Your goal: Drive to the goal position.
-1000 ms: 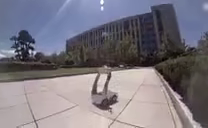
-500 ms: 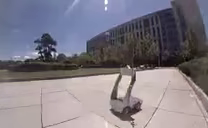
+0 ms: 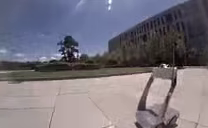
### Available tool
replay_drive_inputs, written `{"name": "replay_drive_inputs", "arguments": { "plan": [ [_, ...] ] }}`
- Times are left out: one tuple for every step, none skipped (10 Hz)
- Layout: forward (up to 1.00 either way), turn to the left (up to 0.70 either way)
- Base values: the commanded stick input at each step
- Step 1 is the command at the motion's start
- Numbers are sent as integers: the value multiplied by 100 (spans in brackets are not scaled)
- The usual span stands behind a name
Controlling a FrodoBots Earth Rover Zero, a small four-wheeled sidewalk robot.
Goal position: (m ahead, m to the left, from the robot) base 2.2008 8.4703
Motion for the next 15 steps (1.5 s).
{"name": "replay_drive_inputs", "arguments": {
  "plan": [
    [70, 35],
    [70, 35],
    [70, 35],
    [70, 35],
    [70, 35],
    [70, 35],
    [70, 35],
    [70, 34],
    [70, 24],
    [70, 15],
    [70, 6],
    [70, 0],
    [70, 0],
    [70, 0],
    [70, 0]
  ]
}}
